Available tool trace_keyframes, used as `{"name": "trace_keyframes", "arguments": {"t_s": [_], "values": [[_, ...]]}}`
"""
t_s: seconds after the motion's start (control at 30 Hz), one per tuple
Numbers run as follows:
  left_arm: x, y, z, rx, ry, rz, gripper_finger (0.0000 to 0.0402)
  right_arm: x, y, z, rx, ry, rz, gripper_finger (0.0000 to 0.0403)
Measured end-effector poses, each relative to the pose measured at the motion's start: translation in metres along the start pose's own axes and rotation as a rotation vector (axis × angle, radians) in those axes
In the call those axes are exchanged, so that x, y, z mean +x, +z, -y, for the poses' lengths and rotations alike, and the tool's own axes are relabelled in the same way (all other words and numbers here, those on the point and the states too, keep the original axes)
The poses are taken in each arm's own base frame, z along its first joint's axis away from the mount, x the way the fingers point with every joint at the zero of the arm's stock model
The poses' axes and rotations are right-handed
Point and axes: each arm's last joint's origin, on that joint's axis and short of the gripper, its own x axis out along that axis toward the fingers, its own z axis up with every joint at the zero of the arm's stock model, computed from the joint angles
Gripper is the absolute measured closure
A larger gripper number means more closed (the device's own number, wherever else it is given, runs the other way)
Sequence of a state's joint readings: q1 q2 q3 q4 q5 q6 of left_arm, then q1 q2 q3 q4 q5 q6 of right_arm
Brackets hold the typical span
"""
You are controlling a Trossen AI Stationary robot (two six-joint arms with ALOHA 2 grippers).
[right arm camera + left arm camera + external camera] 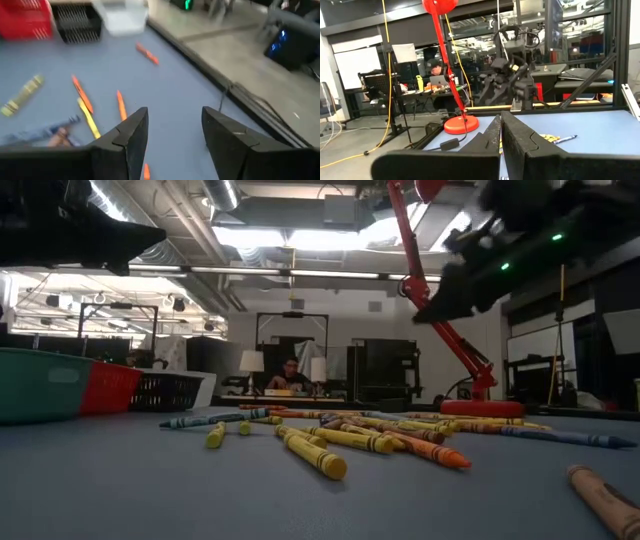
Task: Sort crayons
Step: Put the orange crayon into the transparent bin
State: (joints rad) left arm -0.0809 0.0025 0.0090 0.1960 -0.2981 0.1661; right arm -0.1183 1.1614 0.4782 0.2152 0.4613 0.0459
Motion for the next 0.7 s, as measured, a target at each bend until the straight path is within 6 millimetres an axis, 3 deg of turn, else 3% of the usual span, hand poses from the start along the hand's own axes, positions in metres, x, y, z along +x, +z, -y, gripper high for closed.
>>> {"name": "trace_keyframes", "arguments": {"t_s": [0.3,0.7], "values": [[0.0,0.0,0.0,-0.001,0.0,-0.001,0.0401,0.054,-0.008,-0.002,0.0,0.029,-0.227,0.022],[0.0,0.0,0.0,0.0,0.0,-0.002,0.0401,0.081,-0.034,0.007,0.061,0.085,-0.394,0.022]]}}
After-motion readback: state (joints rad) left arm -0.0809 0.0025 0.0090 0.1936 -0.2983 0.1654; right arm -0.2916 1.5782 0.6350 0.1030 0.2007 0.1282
